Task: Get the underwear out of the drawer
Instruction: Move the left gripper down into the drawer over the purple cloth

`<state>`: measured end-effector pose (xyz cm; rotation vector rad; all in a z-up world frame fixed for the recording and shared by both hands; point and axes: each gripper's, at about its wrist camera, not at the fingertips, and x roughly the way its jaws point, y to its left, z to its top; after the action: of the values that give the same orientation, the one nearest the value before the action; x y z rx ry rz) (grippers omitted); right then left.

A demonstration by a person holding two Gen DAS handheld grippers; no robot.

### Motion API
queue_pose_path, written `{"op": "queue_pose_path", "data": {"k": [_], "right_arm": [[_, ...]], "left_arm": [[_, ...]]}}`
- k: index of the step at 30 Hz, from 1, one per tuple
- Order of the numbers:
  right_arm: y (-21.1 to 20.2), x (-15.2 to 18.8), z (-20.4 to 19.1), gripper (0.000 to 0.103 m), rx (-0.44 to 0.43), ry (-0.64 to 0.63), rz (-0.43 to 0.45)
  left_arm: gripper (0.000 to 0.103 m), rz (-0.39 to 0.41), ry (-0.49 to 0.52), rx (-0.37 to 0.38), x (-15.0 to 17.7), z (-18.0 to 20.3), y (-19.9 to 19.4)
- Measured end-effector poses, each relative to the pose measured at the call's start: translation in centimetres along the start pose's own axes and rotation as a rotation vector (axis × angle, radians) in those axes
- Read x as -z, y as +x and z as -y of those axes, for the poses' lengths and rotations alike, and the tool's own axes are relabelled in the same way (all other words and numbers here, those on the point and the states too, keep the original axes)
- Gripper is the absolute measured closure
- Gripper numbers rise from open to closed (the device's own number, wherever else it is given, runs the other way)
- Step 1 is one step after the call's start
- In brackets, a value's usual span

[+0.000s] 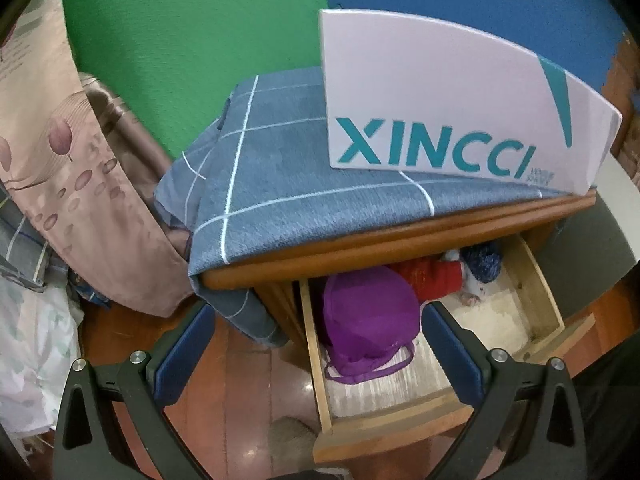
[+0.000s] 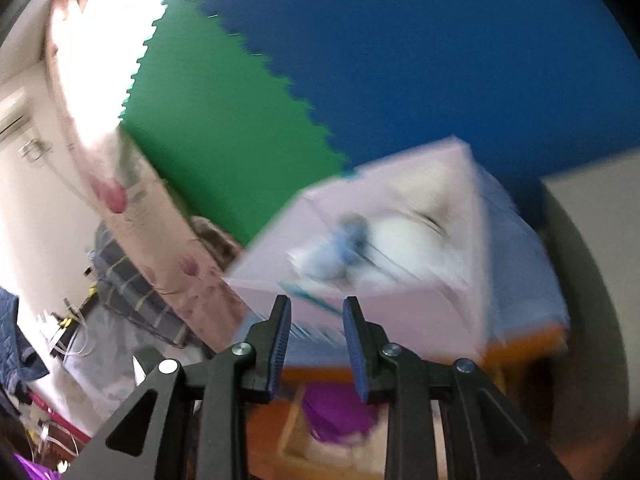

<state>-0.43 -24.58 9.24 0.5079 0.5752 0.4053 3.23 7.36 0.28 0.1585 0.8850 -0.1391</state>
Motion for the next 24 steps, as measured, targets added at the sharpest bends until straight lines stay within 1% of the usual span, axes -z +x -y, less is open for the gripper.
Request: {"op": "queue_pose_path", "data": {"k": [1,2,3,4,5,6,7,8,9,10,11,13,15,17,20,22,23,24], "right_arm": [[-0.3,0.6,1.0,0.075,0.015,0.020,-0.007],[-1.0,1.8,3.3,0.075,0.051,0.063,-0.020],[-1.4,2.3,4.4,0.074,0.072,0.087,-0.027],[-2.0,3.1,6.5,0.072,0.096,0.153,-0.035],[-2.4,3.3,7.8,0.072,0.078,0.234,-0.031],[-3.1,3.3,8.5,0.072,0.030,0.286,-0.011],[-3.7,3.0,8.8,0.072,0.007,0.288,0.019],[-4.4,2.8,8.8,0.071,0.015,0.261,0.045],[-4.7,2.8,8.7,0.068,0.022,0.240,0.052],[-4.8,2.9,8.6,0.068,0.020,0.233,0.047],[-4.8,3.0,8.7,0.068,0.002,0.227,0.030],[-5.0,3.0,8.5,0.068,-0.007,0.209,0.027],[-5.4,3.1,8.6,0.068,-0.016,0.194,0.022],[-5.2,3.4,7.8,0.068,-0.003,0.148,-0.014],[-4.6,4.5,6.1,0.068,0.022,0.025,-0.049],[-3.7,5.6,4.6,0.068,0.054,-0.090,-0.056],[-3.3,6.3,3.6,0.068,0.076,-0.168,-0.058],[-2.8,7.2,2.2,0.068,0.092,-0.281,-0.042]], "left_arm": [[0.001,-0.010,0.008,0.006,0.1,0.1,0.2],[0.001,-0.031,0.020,0.021,0.2,0.4,0.5],[0.001,-0.043,0.027,0.030,0.3,0.5,0.7],[0.001,-0.061,0.034,0.042,0.4,0.6,1.0],[0.001,-0.090,0.042,0.062,0.6,0.8,1.5],[0.001,-0.111,0.047,0.076,0.8,0.9,1.9],[0.001,-0.134,0.056,0.086,1.0,1.2,2.3],[0.001,-0.149,0.067,0.086,1.2,1.4,2.6],[0.001,-0.163,0.084,0.075,1.4,1.7,3.1],[0.001,-0.179,0.107,0.064,1.7,2.1,3.5],[0.001,-0.195,0.125,0.067,2.1,2.5,4.0],[0.001,-0.227,0.145,0.085,2.6,3.2,4.9],[0.001,-0.265,0.150,0.095,3.0,3.6,5.7],[0.001,-0.288,0.135,0.110,3.1,3.7,6.2],[0.001,-0.282,0.078,0.140,2.8,3.2,6.3],[0.001,-0.278,0.046,0.137,2.6,3.0,6.4],[0.001,-0.283,0.033,0.141,2.4,2.9,6.6],[0.001,-0.295,0.014,0.151,2.5,2.7,6.9]]}}
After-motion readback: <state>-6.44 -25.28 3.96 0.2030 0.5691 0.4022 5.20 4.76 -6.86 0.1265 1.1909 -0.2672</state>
